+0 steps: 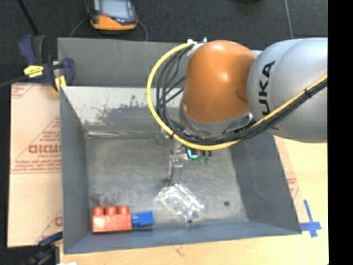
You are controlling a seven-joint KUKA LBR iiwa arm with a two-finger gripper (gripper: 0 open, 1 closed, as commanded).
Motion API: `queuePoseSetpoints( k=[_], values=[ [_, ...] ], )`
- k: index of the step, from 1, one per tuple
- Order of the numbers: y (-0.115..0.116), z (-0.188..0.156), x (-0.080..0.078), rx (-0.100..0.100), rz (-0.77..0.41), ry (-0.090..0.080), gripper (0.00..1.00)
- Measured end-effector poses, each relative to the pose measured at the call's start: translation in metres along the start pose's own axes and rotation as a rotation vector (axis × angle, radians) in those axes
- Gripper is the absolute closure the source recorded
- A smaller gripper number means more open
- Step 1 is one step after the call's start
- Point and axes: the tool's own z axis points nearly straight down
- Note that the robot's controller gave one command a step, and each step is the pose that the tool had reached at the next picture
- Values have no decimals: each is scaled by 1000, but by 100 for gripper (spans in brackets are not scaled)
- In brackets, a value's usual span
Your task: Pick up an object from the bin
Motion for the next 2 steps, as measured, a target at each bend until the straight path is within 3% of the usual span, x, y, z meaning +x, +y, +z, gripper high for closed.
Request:
queuePoseSetpoints(
  k=[1, 2],
  values=[
    [24, 115, 46, 1, 24, 4, 0],
    [29, 167, 56, 1, -79, -5, 0]
  ],
)
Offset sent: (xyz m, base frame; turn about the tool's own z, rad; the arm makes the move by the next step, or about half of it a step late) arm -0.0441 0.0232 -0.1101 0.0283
